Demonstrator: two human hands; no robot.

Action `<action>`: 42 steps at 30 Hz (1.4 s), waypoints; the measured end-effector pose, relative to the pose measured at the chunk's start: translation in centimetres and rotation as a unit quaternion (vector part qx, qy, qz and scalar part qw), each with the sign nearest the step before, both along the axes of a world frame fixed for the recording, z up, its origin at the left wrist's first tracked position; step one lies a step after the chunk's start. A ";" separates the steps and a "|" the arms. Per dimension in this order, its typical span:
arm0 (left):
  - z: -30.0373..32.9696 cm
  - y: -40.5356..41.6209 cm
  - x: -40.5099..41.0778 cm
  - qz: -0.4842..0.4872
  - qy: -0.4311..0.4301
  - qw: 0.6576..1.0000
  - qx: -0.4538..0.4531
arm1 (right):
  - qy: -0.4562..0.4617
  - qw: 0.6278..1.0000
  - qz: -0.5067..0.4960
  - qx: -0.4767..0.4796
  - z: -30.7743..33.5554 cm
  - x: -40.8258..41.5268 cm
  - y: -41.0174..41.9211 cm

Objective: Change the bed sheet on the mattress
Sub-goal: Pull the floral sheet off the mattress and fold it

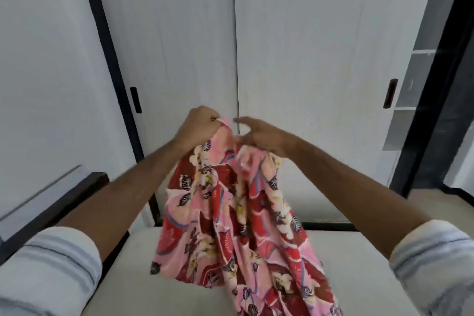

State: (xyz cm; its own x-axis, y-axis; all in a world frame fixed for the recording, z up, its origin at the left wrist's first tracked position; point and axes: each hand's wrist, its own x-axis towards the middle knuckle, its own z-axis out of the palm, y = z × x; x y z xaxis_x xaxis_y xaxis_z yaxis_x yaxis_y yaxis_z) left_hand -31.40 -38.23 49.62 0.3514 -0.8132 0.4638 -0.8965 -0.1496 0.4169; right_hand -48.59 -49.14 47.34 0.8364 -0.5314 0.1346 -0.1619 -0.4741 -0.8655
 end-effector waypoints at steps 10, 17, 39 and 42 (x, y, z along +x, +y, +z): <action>-4.9 2.7 -2.6 -0.101 0.191 0.976 0.037 | -0.080 0.977 -0.180 -0.084 0.7 0.8 -4.6; -12.4 4.0 -4.0 -0.132 0.215 0.964 0.087 | -0.133 0.957 -0.254 -0.050 2.1 -0.9 -6.4; -18.1 6.3 -0.6 -0.080 0.006 0.985 0.151 | -0.150 0.931 -0.333 -0.016 3.1 -3.4 -11.5; -17.1 7.3 0.3 -0.051 -0.005 0.991 0.124 | -0.132 0.930 -0.342 -0.025 2.8 -3.7 -11.8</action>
